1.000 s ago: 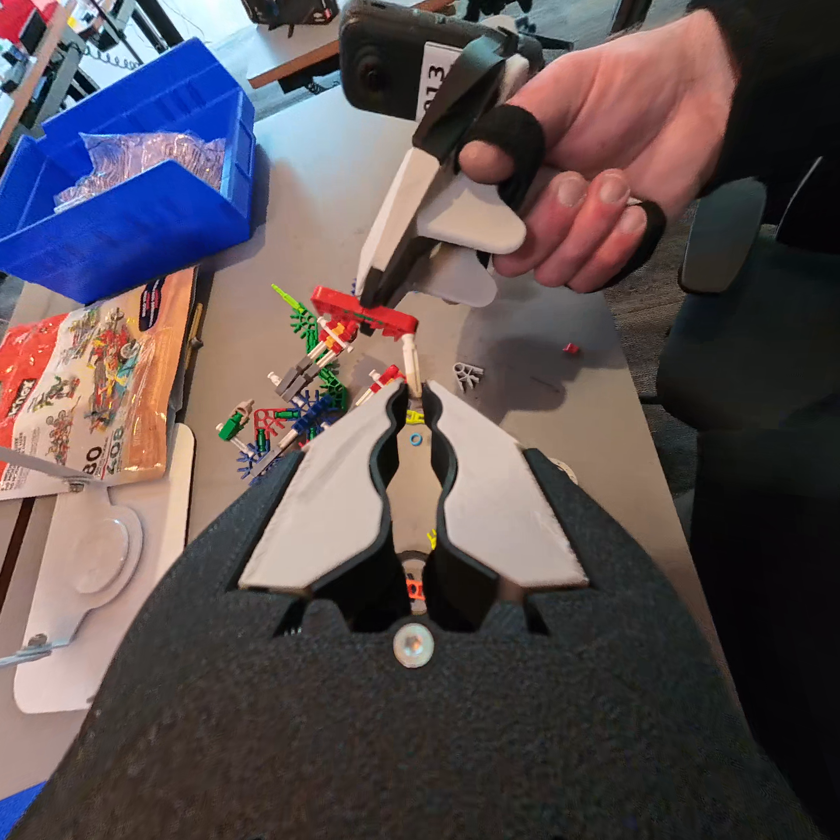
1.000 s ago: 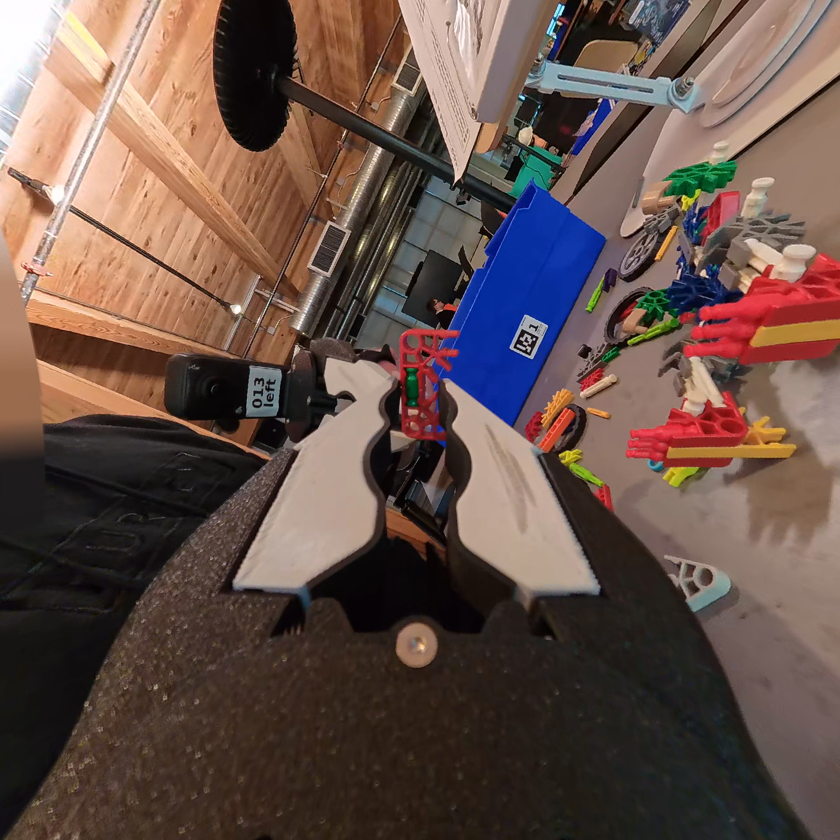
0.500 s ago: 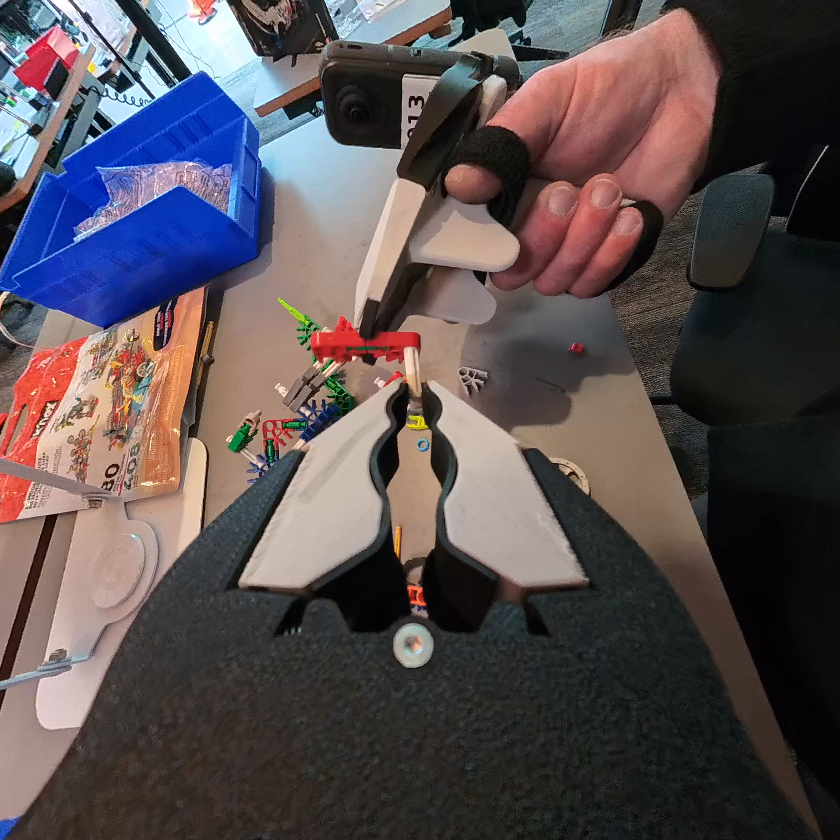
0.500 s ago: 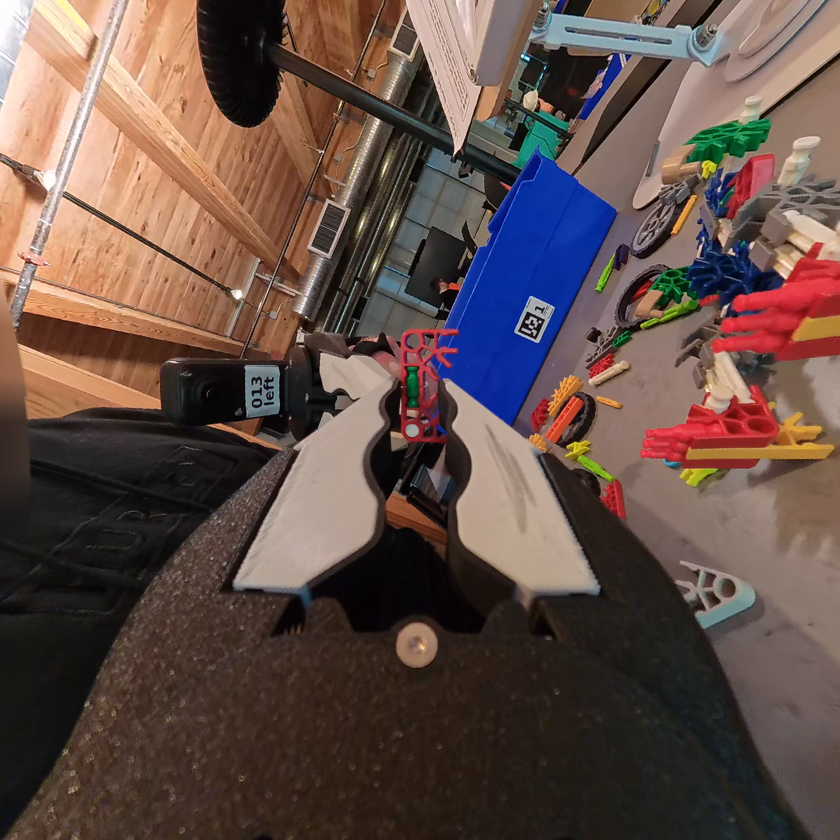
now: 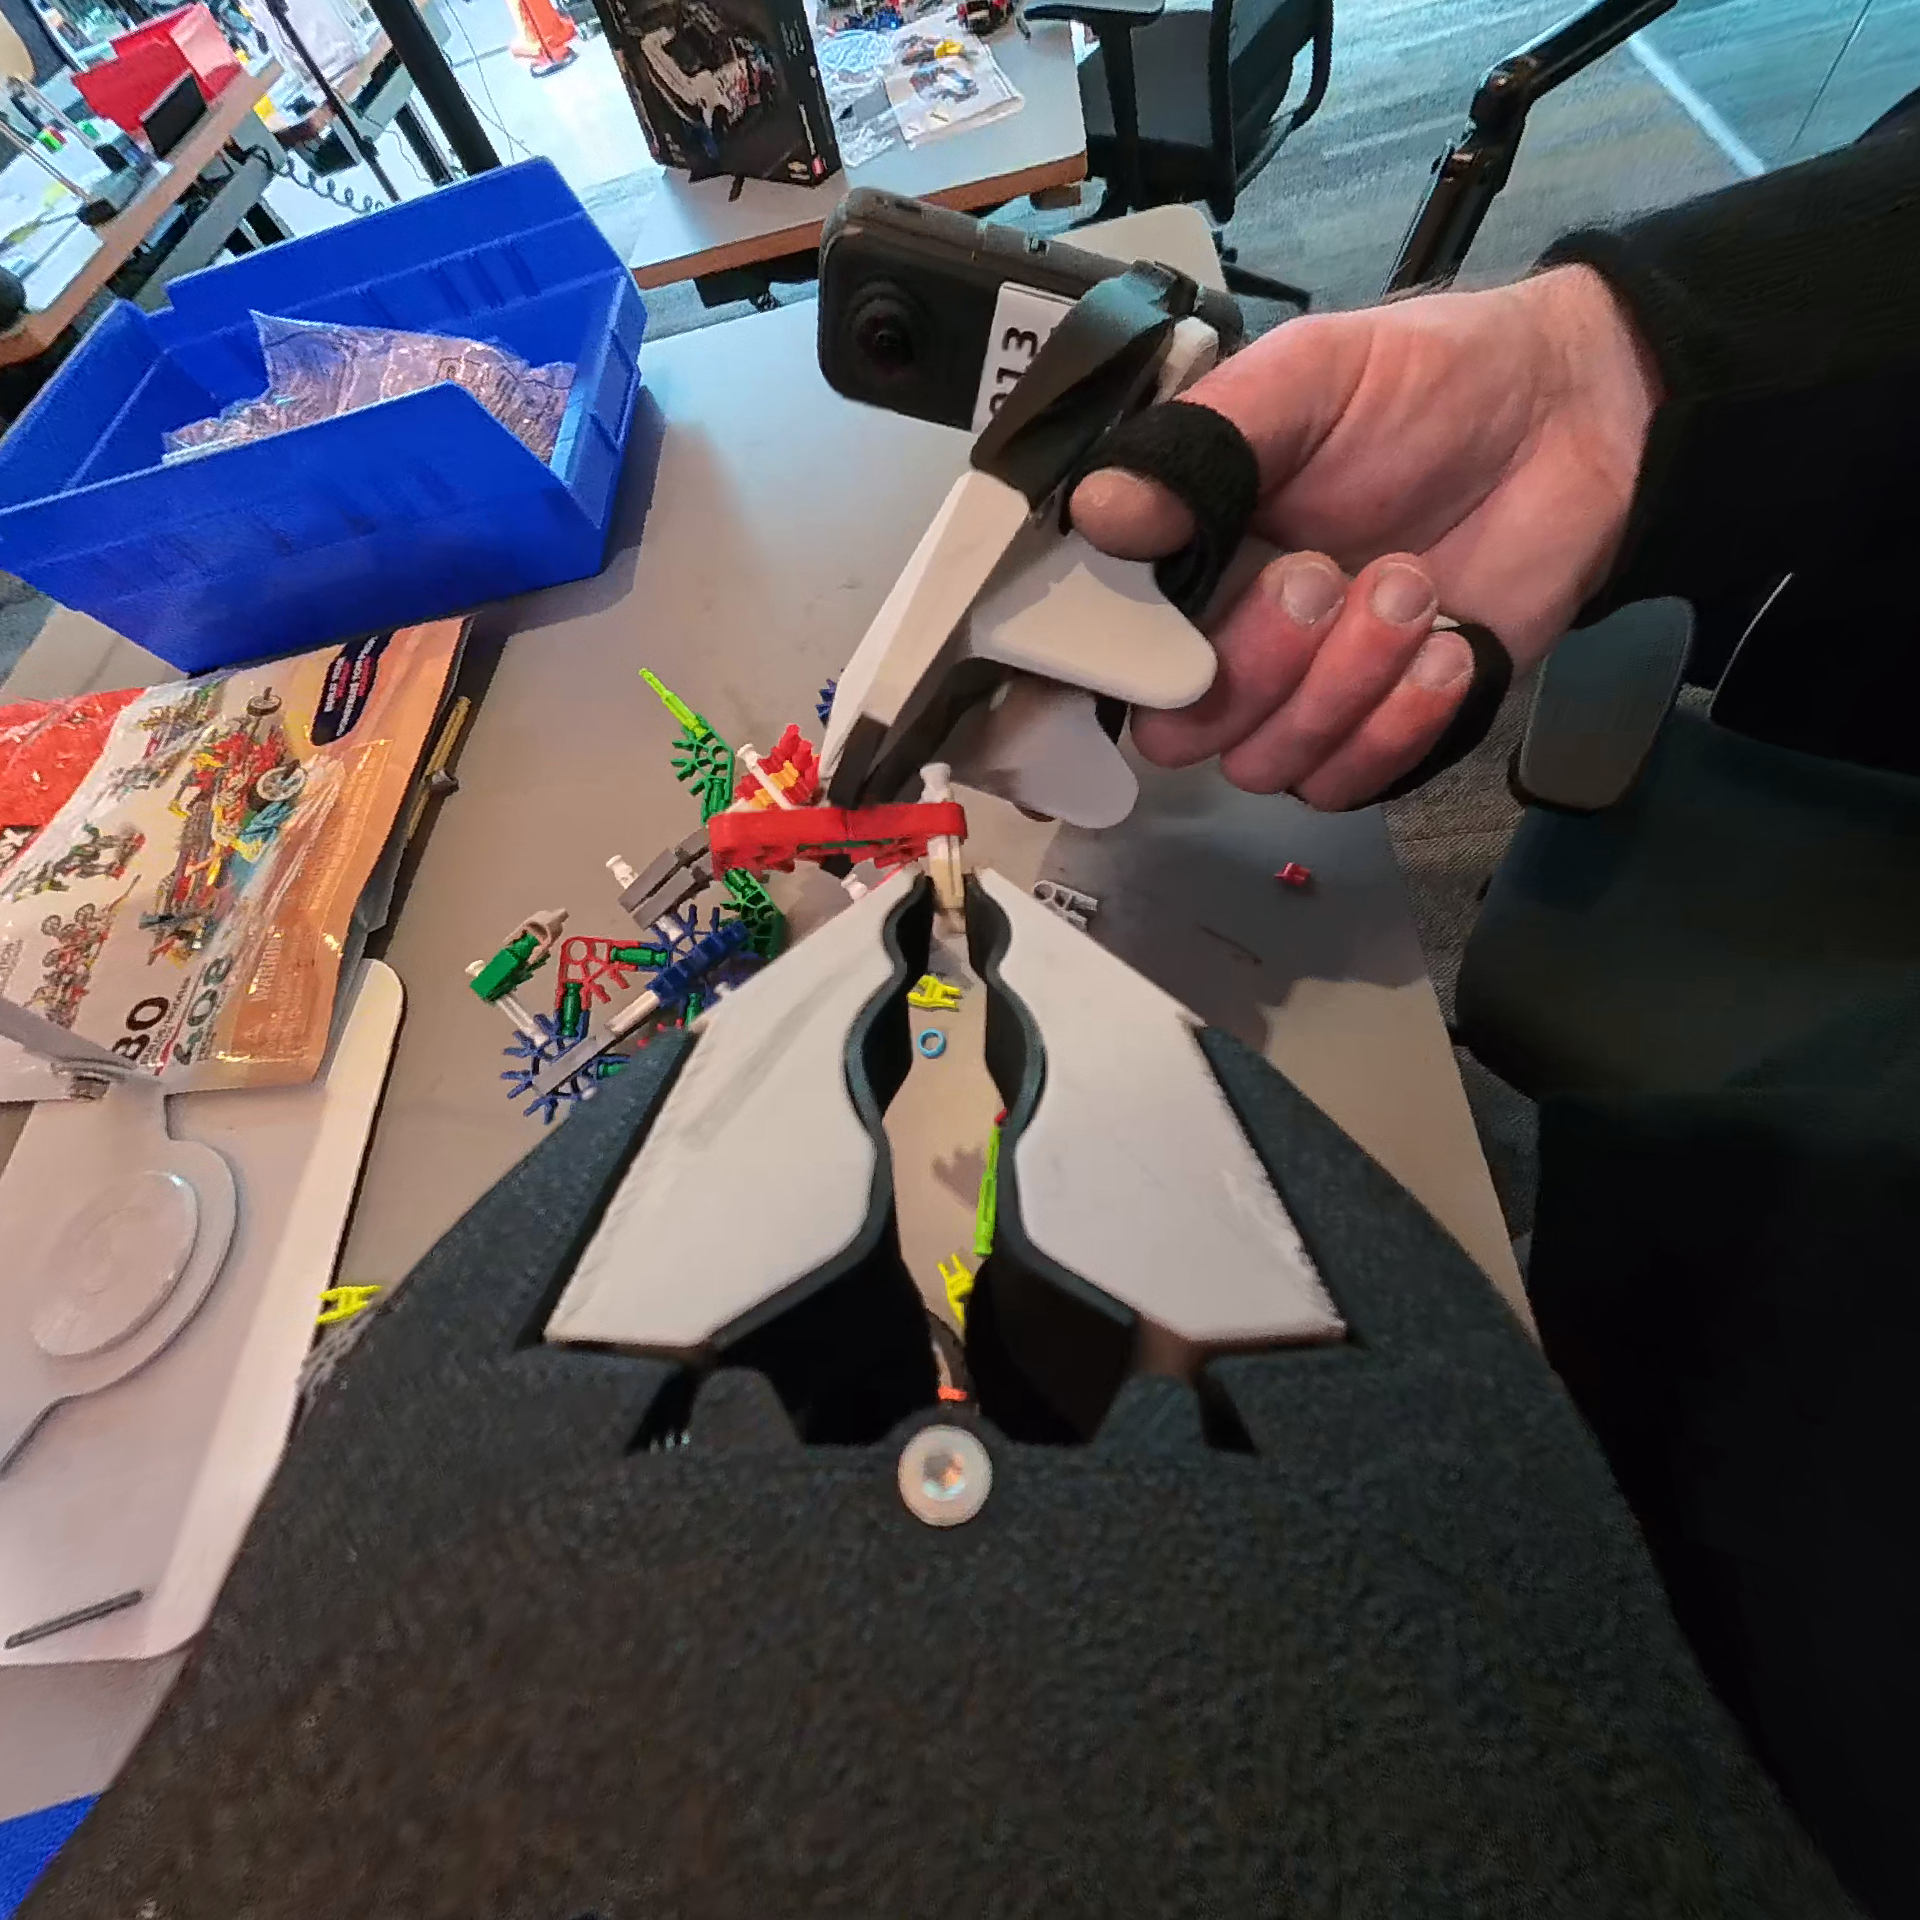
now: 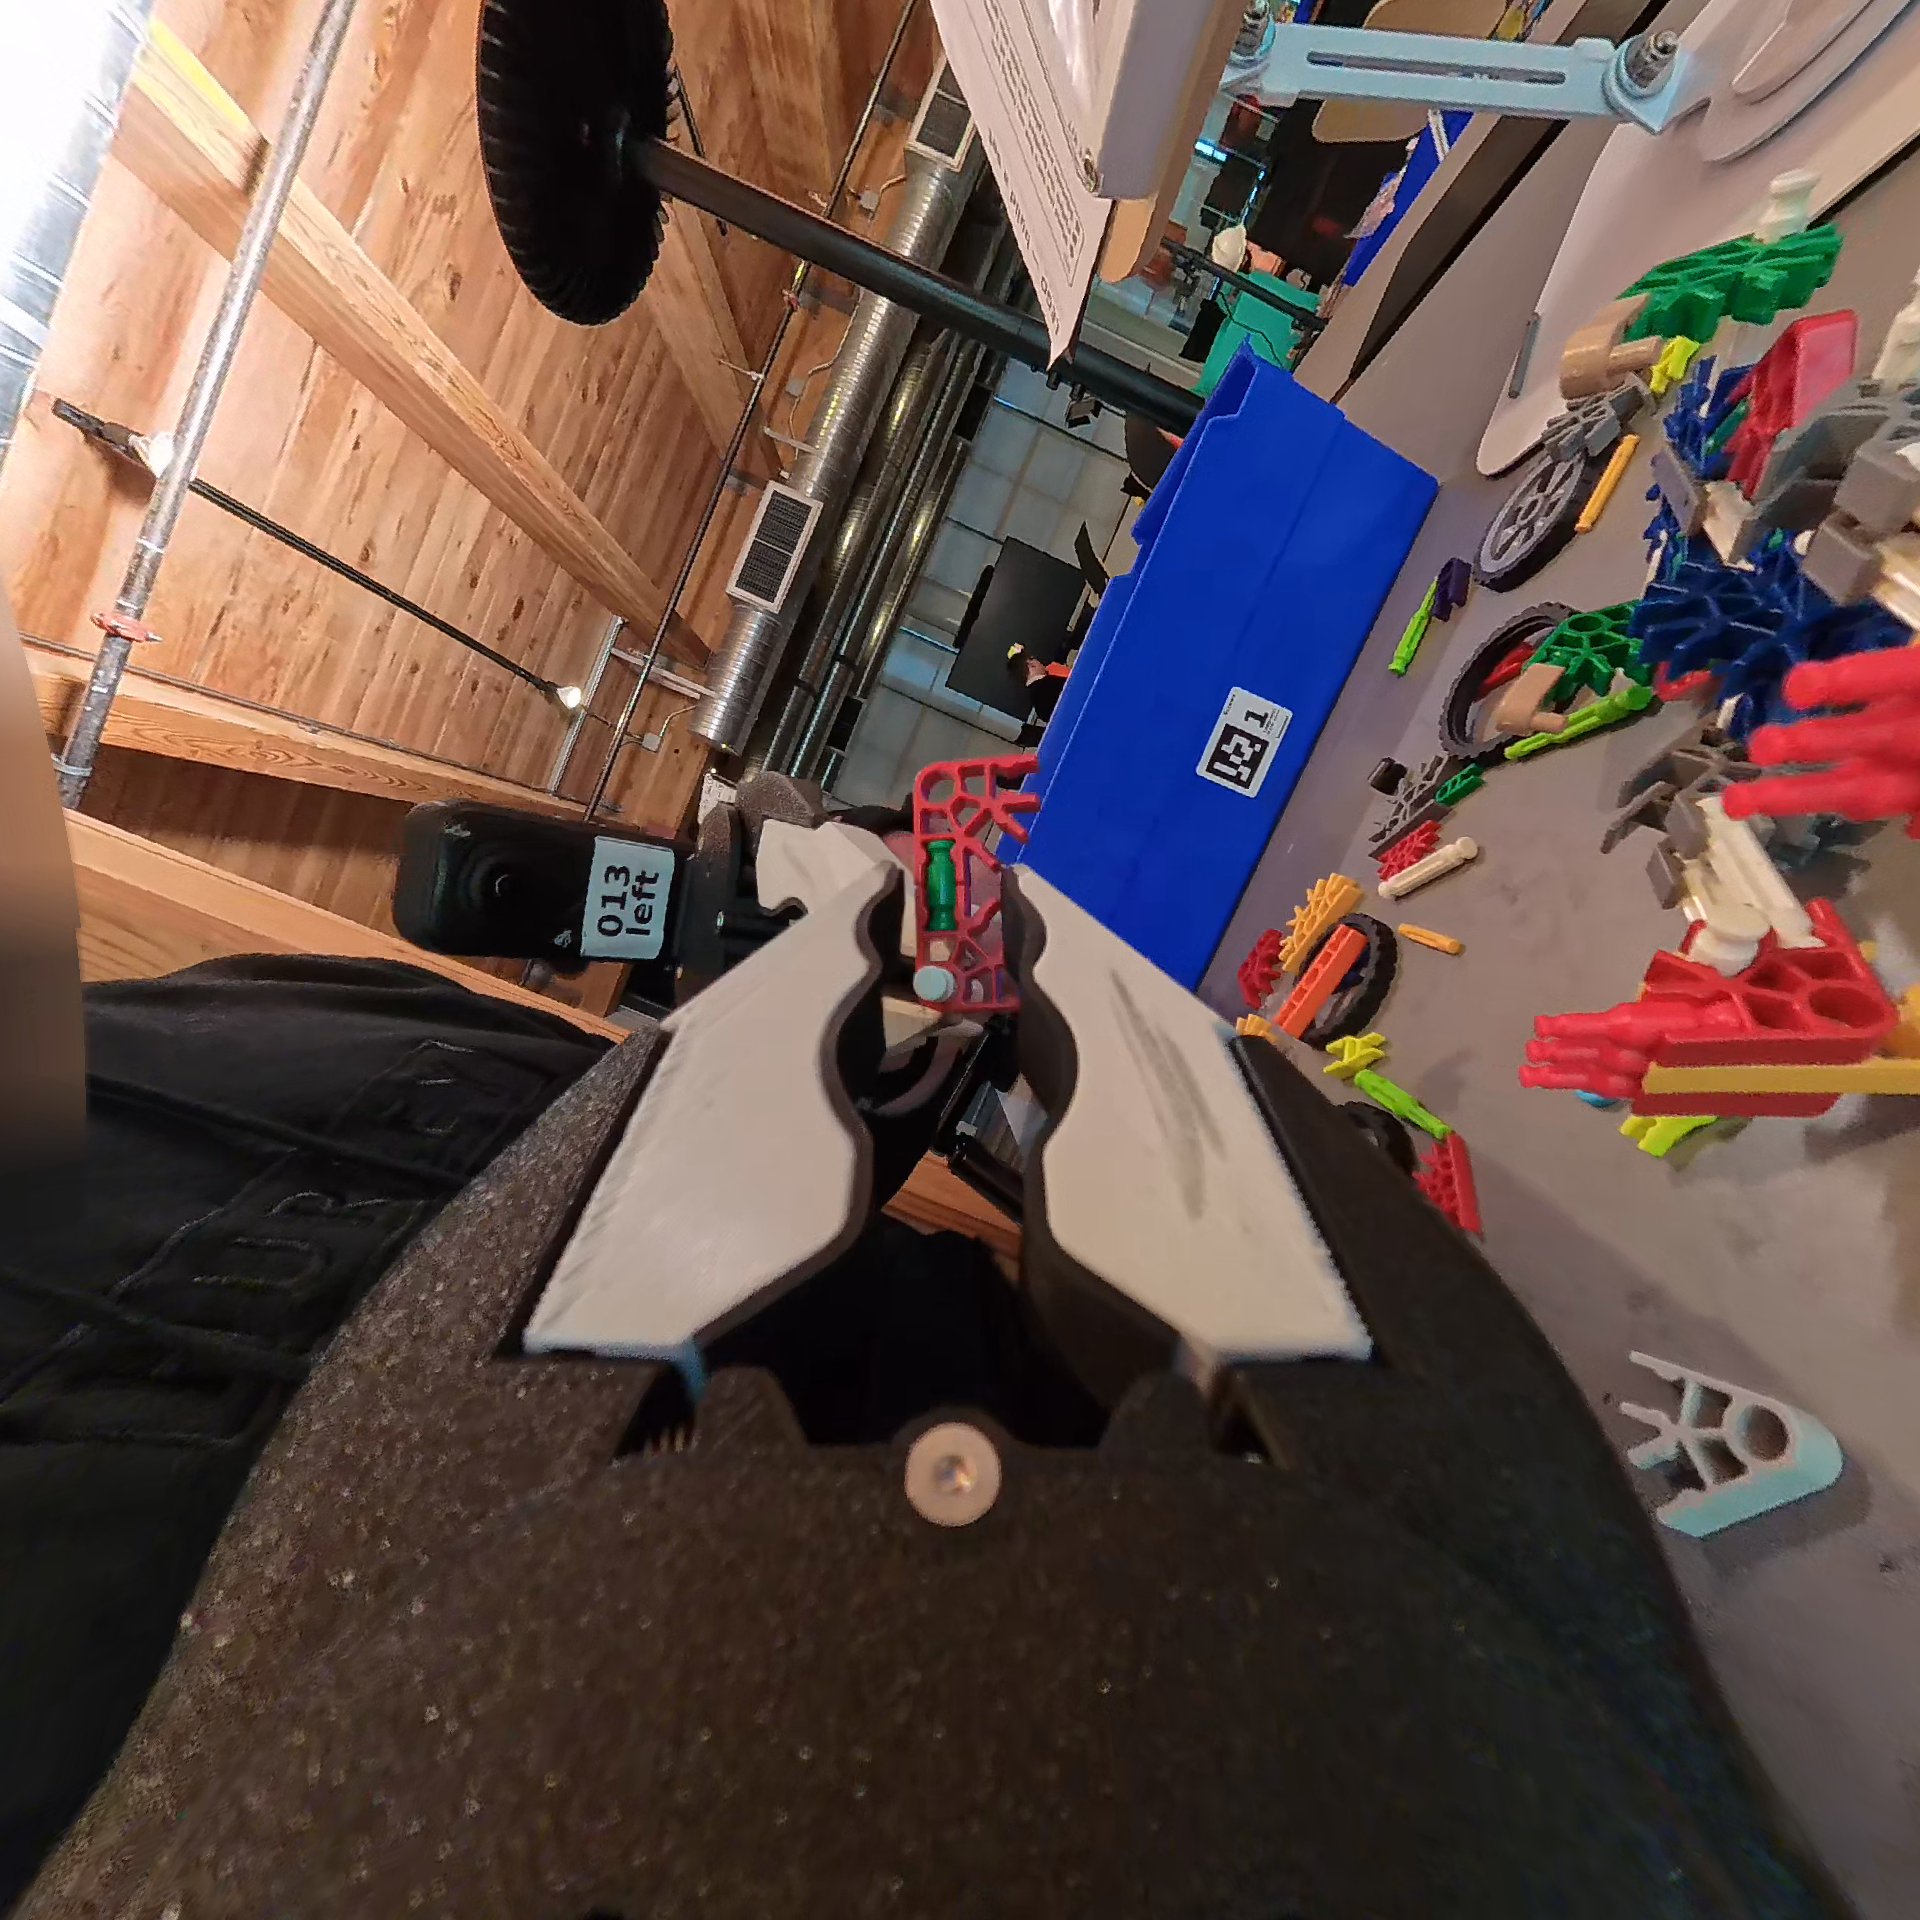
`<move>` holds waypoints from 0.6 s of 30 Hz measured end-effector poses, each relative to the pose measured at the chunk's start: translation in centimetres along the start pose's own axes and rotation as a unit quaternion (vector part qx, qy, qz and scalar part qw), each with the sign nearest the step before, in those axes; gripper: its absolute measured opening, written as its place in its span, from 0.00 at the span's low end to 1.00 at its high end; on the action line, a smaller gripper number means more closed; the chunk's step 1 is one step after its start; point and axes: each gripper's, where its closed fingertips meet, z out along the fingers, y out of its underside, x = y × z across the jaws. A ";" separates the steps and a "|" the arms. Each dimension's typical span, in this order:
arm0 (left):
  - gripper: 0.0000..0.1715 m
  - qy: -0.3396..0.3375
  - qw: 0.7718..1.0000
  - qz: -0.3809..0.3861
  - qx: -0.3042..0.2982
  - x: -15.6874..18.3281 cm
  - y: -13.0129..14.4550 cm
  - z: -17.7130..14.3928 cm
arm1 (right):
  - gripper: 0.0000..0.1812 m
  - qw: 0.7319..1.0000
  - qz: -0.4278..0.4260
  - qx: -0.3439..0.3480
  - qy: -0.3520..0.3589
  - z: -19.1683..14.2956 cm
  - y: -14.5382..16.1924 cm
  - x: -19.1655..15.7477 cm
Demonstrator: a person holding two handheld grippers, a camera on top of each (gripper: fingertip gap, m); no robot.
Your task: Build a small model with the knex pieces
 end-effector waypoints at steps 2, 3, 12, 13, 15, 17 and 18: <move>0.02 0.002 1.000 -0.011 0.004 -0.1 0.1 -0.1 | 0.11 1.000 -0.002 -0.003 0.004 0.1 0.0 0.0; 0.02 0.002 1.000 -0.017 0.006 -0.1 0.2 -0.1 | 0.11 1.000 -0.002 -0.004 0.005 0.1 0.0 0.1; 0.02 0.000 0.998 -0.062 0.019 -0.3 0.0 -0.8 | 0.15 0.998 -0.025 -0.033 0.036 -0.3 0.6 0.3; 0.02 0.000 0.998 -0.067 0.019 -0.2 0.0 -0.8 | 0.15 0.998 -0.030 -0.037 0.040 -0.4 0.6 0.3; 0.02 -0.002 0.997 -0.076 0.017 -0.1 0.1 -0.7 | 0.15 0.996 -0.045 -0.055 0.059 -0.6 1.0 0.7; 0.02 0.002 0.996 -0.085 0.017 0.1 0.2 -0.5 | 0.16 0.994 -0.053 -0.070 0.065 -0.8 1.4 0.8; 0.02 0.002 0.996 -0.089 0.016 0.1 0.3 -0.5 | 0.16 0.993 -0.055 -0.076 0.068 -0.9 1.5 0.8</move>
